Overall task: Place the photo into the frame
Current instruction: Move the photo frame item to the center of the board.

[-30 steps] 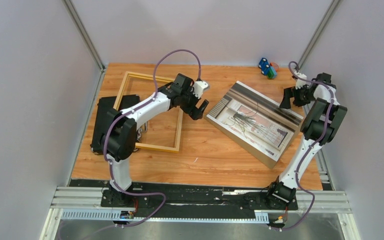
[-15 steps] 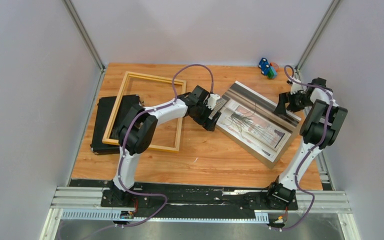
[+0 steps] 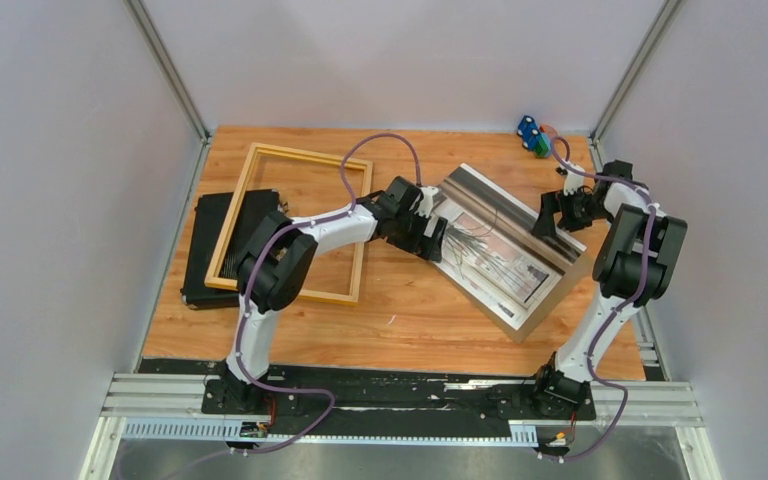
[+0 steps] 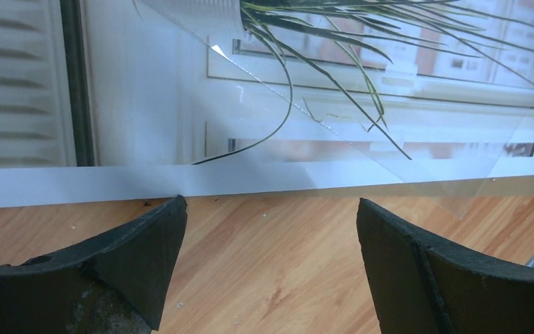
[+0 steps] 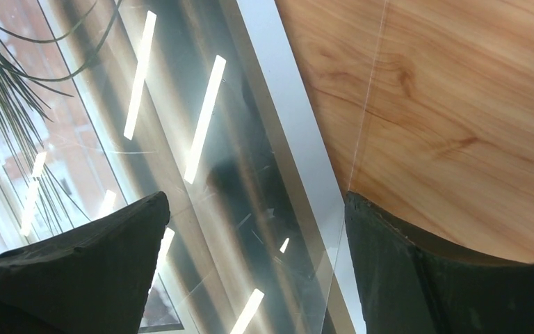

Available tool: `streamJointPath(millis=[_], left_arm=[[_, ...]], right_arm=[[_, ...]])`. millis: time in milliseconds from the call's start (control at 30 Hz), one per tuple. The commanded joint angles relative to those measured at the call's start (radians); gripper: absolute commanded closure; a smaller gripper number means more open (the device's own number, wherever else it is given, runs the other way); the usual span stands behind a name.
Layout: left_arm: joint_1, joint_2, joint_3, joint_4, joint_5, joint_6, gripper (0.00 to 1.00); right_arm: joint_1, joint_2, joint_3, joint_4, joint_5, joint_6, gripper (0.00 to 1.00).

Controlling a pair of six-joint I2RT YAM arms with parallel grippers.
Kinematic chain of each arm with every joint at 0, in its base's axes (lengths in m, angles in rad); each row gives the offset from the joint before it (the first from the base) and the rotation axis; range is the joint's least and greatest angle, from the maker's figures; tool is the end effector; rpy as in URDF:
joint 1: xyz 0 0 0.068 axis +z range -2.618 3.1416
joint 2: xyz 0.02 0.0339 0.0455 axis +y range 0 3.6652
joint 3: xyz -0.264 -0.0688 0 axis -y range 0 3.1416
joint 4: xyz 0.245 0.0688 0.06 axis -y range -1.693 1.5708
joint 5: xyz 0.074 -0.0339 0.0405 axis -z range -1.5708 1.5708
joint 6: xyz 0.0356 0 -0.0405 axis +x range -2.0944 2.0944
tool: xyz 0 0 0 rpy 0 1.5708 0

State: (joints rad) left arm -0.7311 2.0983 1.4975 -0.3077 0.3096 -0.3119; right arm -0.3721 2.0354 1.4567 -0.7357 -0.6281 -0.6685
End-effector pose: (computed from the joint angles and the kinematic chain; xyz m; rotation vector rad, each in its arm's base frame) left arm 0.3317 -0.3120 0.1675 0.6784 2.5176 -0.7982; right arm 0.3824 -0.1268 0.1663 -0.4836 2.5141 0.5570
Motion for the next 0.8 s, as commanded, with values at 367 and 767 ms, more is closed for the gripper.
streamJointPath(millis=[367, 767], left_arm=[[-0.003, -0.104, -0.011, -0.039, -0.065, -0.113, 0.0], [-0.001, -0.127, 0.094, -0.088, -0.151, -0.105, 0.0]], right_arm=[[0.018, -0.188, -0.228, 0.144, 0.019, 0.234, 0.08], [0.018, -0.238, -0.214, 0.281, 0.133, 0.322, 0.05]])
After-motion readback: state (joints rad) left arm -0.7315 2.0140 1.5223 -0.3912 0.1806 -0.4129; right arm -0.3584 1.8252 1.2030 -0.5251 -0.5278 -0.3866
